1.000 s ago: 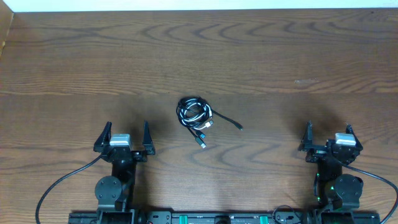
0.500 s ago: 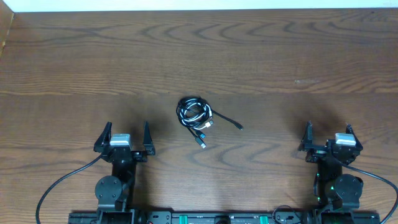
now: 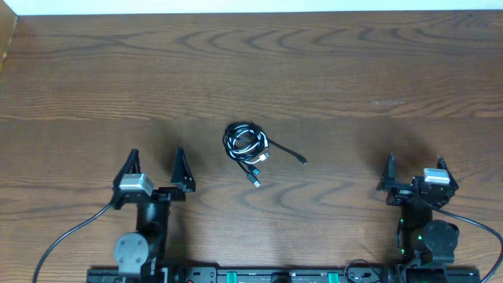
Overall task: Untangle cables
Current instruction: 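Raise the left gripper and move it toward the coiled cable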
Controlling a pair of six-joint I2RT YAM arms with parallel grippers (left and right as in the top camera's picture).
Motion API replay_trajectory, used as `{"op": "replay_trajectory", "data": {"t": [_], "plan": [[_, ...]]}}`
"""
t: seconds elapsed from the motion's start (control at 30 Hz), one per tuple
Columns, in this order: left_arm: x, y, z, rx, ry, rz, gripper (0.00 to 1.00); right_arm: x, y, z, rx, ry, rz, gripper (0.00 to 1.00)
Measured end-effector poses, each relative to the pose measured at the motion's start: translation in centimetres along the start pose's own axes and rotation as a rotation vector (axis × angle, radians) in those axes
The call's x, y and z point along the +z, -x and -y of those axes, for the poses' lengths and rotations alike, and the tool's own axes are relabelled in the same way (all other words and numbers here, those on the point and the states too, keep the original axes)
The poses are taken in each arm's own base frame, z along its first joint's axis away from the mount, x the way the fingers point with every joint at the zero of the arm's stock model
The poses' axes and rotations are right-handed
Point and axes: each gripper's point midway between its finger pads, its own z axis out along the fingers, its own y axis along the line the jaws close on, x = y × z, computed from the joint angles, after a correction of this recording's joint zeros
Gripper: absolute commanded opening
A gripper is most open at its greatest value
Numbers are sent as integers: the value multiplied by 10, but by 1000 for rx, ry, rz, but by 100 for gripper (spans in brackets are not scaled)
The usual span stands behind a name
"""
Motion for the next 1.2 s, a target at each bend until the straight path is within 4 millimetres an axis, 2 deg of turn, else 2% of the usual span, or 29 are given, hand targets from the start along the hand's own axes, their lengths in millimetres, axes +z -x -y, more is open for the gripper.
{"op": "replay_trajectory", "data": {"t": [0.17, 0.27, 0.43, 0.6, 0.7, 0.8, 1.0, 1.2], "plan": [[-8, 58, 18, -20, -51, 101, 98, 0, 0, 0, 0, 0, 0, 99], [-11, 79, 26, -20, -70, 113, 98, 0, 0, 0, 0, 0, 0, 99], [-6, 103, 34, -32, -66, 53, 98, 0, 0, 0, 0, 0, -1, 99], [13, 111, 47, -41, -100, -84, 98, 0, 0, 0, 0, 0, -1, 99], [27, 107, 56, -49, -136, -171, 98, 0, 0, 0, 0, 0, -1, 99], [44, 93, 62, -62, -169, -261, 98, 0, 0, 0, 0, 0, -1, 99], [67, 34, 56, -97, -157, -477, 98, 0, 0, 0, 0, 0, -1, 99], [70, 0, 52, -121, -144, -603, 98, 0, 0, 0, 0, 0, -1, 99]]}}
